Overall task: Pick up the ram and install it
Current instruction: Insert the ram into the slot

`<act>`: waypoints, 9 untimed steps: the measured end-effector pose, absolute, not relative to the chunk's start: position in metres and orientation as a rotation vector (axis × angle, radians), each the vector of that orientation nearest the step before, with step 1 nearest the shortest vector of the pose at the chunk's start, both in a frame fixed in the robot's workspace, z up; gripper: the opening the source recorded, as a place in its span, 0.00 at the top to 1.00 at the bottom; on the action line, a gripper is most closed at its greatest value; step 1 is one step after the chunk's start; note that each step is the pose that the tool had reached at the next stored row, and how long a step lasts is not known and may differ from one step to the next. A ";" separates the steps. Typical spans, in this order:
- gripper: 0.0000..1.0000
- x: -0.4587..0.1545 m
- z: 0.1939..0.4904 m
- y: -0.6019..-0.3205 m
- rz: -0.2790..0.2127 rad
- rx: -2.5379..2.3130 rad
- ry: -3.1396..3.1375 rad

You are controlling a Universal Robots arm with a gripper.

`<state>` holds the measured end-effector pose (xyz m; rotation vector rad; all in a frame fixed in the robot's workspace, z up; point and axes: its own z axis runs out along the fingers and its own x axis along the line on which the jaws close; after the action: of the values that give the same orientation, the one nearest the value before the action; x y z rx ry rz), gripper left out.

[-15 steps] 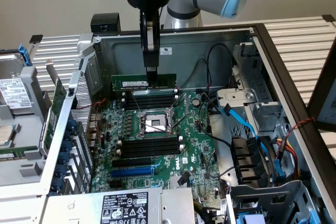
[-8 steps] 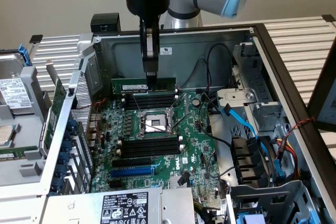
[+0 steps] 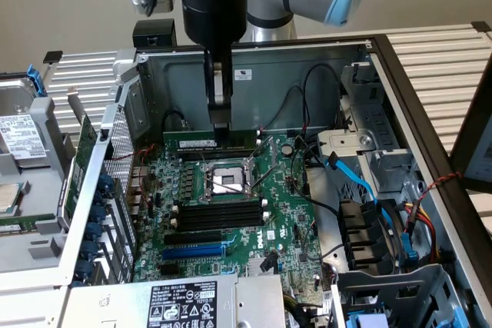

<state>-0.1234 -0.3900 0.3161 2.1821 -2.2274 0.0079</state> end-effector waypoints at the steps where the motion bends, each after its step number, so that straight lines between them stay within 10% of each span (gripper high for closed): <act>1: 0.87 -0.123 0.314 -0.391 0.009 2.183 -2.228; 9: 0.87 -0.123 0.302 -0.394 0.007 2.185 -2.230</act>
<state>-0.1233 -0.3940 0.3017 2.1852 -2.2301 0.0070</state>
